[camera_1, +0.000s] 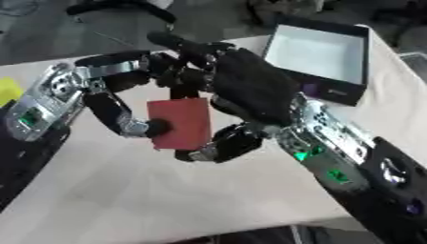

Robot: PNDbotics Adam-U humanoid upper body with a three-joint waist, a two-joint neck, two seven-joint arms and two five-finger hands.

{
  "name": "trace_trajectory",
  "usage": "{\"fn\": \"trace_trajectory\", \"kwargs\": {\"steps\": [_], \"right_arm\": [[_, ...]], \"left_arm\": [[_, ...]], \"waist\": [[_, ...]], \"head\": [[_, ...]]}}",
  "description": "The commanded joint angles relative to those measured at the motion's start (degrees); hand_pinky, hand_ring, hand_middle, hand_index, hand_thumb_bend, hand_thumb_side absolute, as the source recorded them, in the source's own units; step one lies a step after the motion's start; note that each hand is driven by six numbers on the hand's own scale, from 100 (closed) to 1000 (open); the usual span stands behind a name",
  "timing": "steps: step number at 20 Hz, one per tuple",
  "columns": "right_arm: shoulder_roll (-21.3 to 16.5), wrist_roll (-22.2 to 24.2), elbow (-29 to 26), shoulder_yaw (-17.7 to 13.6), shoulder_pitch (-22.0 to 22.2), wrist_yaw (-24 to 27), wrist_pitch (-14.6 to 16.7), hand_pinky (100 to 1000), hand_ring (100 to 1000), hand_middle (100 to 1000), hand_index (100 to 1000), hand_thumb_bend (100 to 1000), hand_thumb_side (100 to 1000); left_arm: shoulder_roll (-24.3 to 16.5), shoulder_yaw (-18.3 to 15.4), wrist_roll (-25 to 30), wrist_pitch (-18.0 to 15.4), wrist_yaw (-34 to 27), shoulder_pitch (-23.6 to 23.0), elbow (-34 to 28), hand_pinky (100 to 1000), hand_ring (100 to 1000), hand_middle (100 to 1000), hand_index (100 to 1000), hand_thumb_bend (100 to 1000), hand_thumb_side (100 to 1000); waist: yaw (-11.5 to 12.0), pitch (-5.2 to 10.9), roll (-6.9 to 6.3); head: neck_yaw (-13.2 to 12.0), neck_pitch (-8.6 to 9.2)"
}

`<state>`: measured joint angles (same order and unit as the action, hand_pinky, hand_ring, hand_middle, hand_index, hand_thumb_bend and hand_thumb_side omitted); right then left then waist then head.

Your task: Pick up the objects with one hand, pass them to the other hand, and then place them into the box on the other side of the table.

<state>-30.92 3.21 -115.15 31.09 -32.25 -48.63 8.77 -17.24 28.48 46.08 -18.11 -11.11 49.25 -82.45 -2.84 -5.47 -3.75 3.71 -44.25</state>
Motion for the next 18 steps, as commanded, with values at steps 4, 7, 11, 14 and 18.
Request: {"fn": "trace_trajectory", "kwargs": {"steps": [4,7,11,14,18], "right_arm": [[-0.9,0.4,0.6,-1.3,-0.5,-1.3,-0.9,670,743,1000,741,633,324],[-1.0,0.5,0.6,-1.4,-0.4,-1.5,-1.1,674,745,1000,706,593,315],[-1.0,0.2,0.6,-1.5,-0.4,-2.0,-1.2,676,744,1000,605,485,310],[-1.0,-0.6,0.6,-1.6,-0.4,-2.5,-1.7,668,742,1000,567,408,337],[-1.0,-2.9,0.6,-1.8,-0.3,-2.9,-2.8,656,740,1000,463,330,421]], "left_arm": [[-0.2,0.6,5.9,-5.2,-1.5,0.8,-3.1,505,380,391,633,100,247],[-0.3,0.5,5.9,-4.3,-2.6,0.8,-3.7,506,379,389,632,100,248],[-0.6,0.2,5.9,-2.2,-4.6,0.9,-5.2,507,379,389,631,100,249],[-0.8,0.1,5.9,-0.7,-5.7,0.9,-6.2,508,379,388,631,100,249],[-1.0,-0.1,5.9,0.7,-6.6,0.9,-7.0,509,379,388,631,100,249]], "waist": [[0.0,0.57,0.22],[0.0,0.57,0.23],[0.0,0.57,0.22],[0.0,0.6,0.2],[0.0,0.66,0.2]], "head": [[0.3,0.13],[0.3,0.13],[0.3,0.13],[0.3,0.13],[0.4,0.13]]}}
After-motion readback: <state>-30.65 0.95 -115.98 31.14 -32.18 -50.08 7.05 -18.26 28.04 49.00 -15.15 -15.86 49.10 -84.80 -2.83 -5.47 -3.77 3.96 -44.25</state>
